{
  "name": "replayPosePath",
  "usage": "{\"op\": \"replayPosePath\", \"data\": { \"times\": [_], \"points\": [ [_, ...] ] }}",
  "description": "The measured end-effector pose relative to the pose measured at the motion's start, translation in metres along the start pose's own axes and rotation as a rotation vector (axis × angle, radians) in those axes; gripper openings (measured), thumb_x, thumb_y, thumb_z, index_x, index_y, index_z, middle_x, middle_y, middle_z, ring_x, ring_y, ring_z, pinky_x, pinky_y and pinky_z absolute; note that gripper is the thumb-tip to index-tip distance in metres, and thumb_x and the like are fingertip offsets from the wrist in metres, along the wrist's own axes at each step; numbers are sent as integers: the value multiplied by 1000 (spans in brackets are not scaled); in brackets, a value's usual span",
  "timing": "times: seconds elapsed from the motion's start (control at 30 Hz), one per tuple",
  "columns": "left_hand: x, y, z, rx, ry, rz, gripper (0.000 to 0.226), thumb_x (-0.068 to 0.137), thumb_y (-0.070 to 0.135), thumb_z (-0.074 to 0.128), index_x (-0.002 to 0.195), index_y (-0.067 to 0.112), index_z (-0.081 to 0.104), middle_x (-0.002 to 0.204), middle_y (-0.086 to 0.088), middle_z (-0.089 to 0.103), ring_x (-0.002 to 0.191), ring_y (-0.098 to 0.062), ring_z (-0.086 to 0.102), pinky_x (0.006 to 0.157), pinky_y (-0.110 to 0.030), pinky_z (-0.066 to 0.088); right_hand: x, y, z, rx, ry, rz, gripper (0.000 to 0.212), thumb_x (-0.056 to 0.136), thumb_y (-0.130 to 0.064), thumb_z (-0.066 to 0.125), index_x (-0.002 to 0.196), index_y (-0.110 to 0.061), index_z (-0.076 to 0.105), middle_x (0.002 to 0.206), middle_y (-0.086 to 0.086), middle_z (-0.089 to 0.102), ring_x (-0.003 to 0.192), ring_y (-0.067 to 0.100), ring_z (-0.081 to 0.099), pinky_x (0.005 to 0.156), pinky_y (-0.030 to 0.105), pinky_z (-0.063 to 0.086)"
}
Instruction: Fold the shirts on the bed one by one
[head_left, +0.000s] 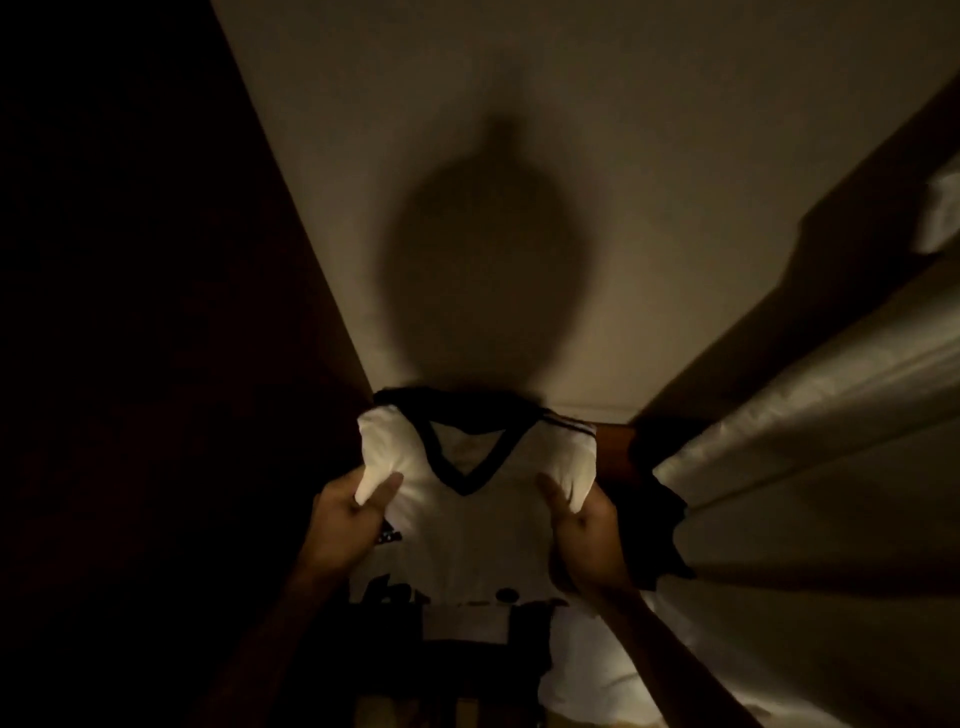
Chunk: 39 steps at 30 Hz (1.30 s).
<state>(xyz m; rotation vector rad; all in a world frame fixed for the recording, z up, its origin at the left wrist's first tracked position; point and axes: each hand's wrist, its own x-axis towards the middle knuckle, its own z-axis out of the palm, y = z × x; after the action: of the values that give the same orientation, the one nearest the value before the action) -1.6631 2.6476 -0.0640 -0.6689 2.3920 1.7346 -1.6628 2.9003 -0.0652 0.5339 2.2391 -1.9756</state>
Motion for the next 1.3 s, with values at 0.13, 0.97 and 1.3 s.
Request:
{"op": "replayPosePath", "data": {
  "times": [0.13, 0.97, 1.3],
  "points": [
    [95, -16, 17, -22, 14, 13, 12, 86, 31, 76, 87, 19, 75, 81, 0, 76, 81, -13, 73, 71, -30, 55, 85, 28, 28, 93, -32, 29, 32, 88, -47, 66, 108, -23, 68, 98, -1, 76, 86, 18, 73, 69, 32, 59],
    [100, -159, 56, 227, 77, -269, 50, 98, 21, 60, 141, -1, 48, 138, -23, 51, 126, -40, 51, 103, -51, 44, 102, 172, 54, -670, 210, 163, 64, 96, -49, 54, 147, -13, 40, 144, 14, 49, 129, 32, 48, 108, 50, 40],
    [170, -178, 130, 1027, 2, 267, 75, 91, 73, 12, 157, 38, 5, 166, -6, -8, 152, -31, -11, 113, -73, 3, 170, 199, 106, -1165, -165, -290, 74, 99, -61, 25, 153, -34, -17, 161, 6, -28, 147, 29, -27, 113, 70, -6]
  ]
}}
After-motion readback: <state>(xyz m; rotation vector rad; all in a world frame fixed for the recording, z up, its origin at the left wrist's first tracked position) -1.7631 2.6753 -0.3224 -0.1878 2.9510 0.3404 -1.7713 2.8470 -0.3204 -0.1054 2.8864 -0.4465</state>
